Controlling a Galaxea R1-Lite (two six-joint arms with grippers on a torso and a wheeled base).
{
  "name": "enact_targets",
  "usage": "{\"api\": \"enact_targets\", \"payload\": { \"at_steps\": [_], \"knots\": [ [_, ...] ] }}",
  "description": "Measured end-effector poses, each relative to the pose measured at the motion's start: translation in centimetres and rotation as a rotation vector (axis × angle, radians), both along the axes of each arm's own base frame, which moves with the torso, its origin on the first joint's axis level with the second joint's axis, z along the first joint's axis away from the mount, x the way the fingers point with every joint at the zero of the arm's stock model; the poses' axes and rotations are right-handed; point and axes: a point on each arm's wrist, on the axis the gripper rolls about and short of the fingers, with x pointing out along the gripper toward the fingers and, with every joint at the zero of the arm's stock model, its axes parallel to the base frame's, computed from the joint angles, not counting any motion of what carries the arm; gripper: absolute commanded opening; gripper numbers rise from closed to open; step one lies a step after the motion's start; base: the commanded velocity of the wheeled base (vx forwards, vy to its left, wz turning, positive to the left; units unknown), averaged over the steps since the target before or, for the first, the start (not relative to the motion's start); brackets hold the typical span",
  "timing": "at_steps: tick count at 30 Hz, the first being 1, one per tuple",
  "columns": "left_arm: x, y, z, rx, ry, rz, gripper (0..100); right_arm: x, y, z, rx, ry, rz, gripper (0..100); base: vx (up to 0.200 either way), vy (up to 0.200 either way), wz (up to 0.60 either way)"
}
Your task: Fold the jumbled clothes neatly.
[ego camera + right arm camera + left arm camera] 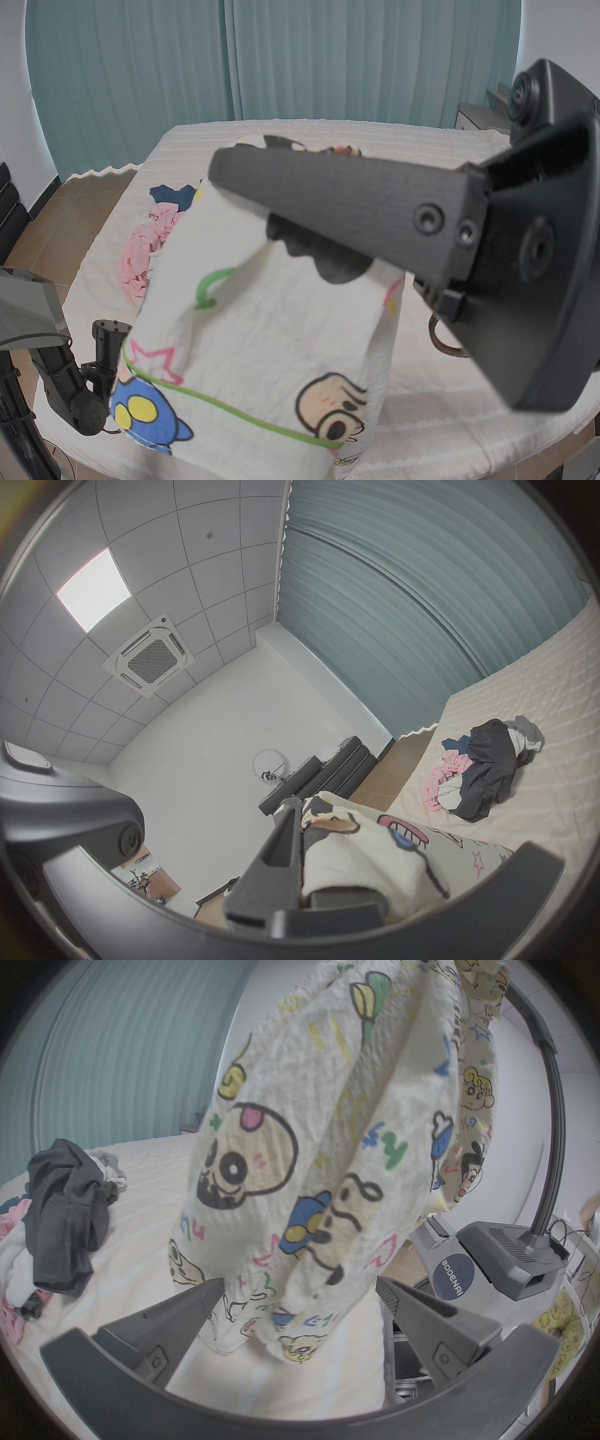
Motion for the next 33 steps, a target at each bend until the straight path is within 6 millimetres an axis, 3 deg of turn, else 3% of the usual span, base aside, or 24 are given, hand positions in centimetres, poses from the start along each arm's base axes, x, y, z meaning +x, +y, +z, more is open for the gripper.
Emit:
{"api": "enact_targets", "payload": {
  "at_steps": [12, 13, 33],
  "knots": [
    [-0.9, -2.2, -0.3, 0.001, 0.015, -0.106, 100, 0.0, -0.1, 0.0, -0.001, 0.000, -0.001, 0, 0.000, 0.000, 0.00],
    [-0.9, -2.3, -0.3, 0.001, 0.016, -0.108, 0, 0.0, -0.1, 0.0, -0.001, 0.000, -0.001, 0, 0.000, 0.000, 0.00],
    [-1.8, -2.1, -0.6, 0.008, 0.046, -0.110, 0, 0.4, -0.7, 0.1, 0.008, -0.001, -0.023, 0, 0.000, 0.000, 0.00]
  ]
}}
